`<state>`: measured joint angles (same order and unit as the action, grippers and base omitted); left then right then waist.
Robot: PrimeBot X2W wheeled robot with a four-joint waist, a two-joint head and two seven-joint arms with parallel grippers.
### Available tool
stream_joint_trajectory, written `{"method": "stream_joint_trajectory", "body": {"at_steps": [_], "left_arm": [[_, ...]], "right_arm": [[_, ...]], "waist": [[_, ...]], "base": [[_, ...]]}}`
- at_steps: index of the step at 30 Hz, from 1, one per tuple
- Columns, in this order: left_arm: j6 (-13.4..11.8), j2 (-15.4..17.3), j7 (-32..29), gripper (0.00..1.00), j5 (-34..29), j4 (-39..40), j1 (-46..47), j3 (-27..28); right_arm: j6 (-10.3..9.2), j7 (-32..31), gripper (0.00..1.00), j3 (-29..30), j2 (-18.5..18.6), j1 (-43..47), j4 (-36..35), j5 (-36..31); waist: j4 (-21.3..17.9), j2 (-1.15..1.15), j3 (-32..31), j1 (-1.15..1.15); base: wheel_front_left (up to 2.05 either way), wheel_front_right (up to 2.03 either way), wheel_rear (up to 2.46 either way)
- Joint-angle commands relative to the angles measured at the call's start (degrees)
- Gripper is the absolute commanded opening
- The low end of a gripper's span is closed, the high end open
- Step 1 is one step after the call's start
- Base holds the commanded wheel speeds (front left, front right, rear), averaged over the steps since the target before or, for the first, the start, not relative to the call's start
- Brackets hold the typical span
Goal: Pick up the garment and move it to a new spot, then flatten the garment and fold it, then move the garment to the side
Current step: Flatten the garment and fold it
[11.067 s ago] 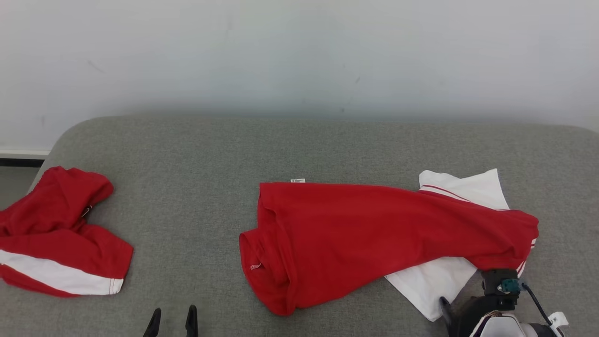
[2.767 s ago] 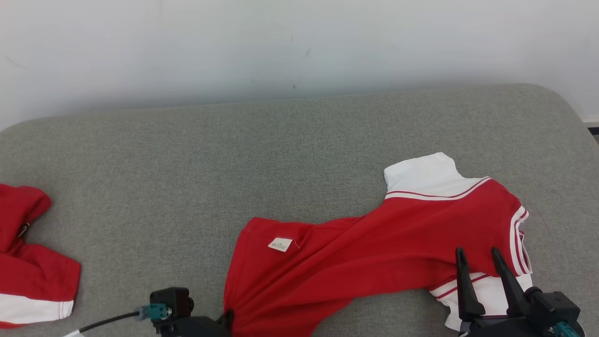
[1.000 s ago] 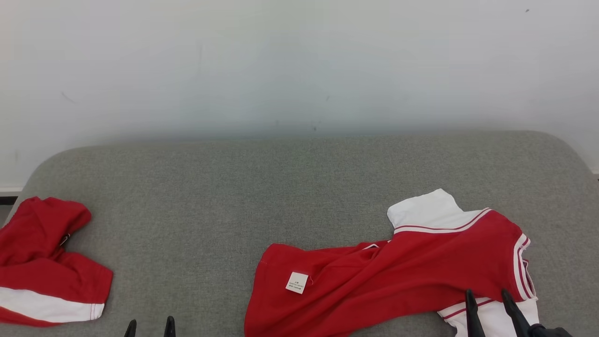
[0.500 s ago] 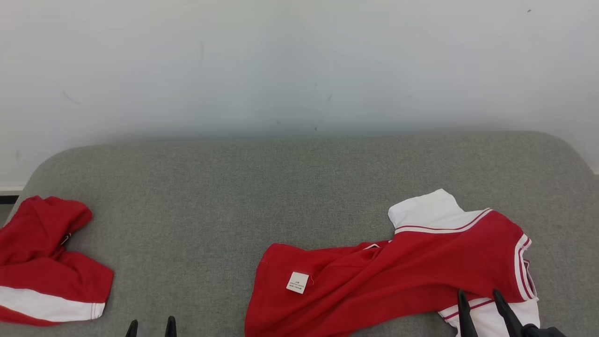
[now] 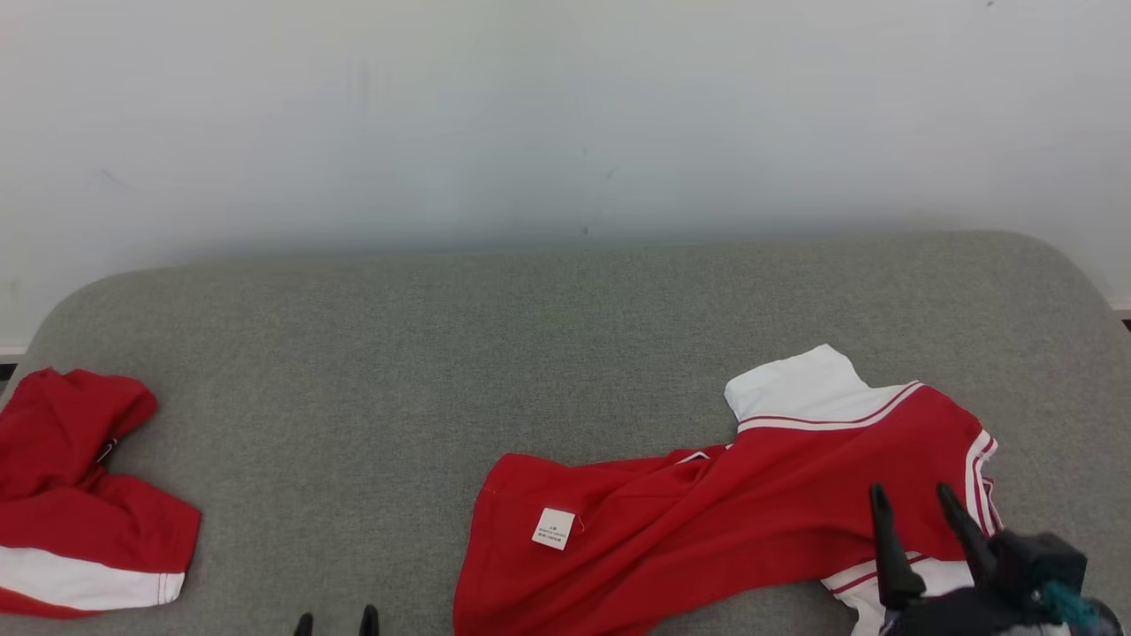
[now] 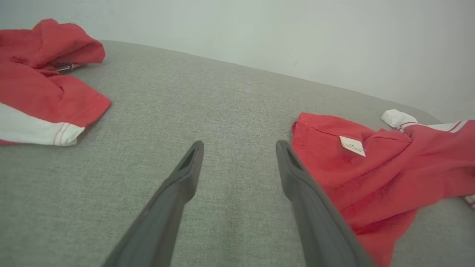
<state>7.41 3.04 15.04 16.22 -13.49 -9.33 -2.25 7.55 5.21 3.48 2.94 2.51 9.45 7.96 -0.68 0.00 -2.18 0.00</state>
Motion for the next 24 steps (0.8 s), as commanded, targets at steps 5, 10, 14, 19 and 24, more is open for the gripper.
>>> {"method": "stream_joint_trajectory", "body": {"at_steps": [5, 10, 14, 19, 24], "left_arm": [[0.01, 0.91, -6.40, 1.00, 3.34, -4.66, 9.75, -5.24], [0.02, 1.82, -16.72, 1.00, 5.57, -8.44, 20.72, -10.01], [0.02, 1.93, -24.13, 1.00, 8.12, -11.61, 28.09, -13.85], [0.02, 2.67, -28.93, 1.00, 11.15, -14.16, 33.91, -17.29], [0.02, 3.82, -30.66, 1.00, 14.18, -14.31, 36.36, -19.98]], "right_arm": [[-0.14, -13.39, 1.00, 0.87, 2.97, -10.51, 2.75, 1.15], [-0.13, -24.92, 1.00, 0.35, 7.32, -23.17, 6.98, 0.96], [-0.14, -27.20, 1.00, -1.17, 9.70, -31.57, 12.03, 2.05], [-0.14, -26.84, 1.00, -4.93, 12.04, -38.14, 17.77, 3.68], [-0.14, -25.55, 1.00, -7.10, 13.70, -41.41, 21.71, 4.71]], "waist": [[-0.20, 0.00, 2.11, 0.00], [0.09, 0.00, 6.61, 0.00], [0.40, 0.00, 10.65, 0.00], [0.34, 0.00, 15.02, 0.00], [0.55, 0.00, 17.06, 0.00]], "base": [[0.00, 0.00, 0.00], [0.00, 0.00, 0.00], [0.00, 0.00, 0.00], [0.00, 0.00, 0.00], [0.00, 0.00, 0.00]]}}
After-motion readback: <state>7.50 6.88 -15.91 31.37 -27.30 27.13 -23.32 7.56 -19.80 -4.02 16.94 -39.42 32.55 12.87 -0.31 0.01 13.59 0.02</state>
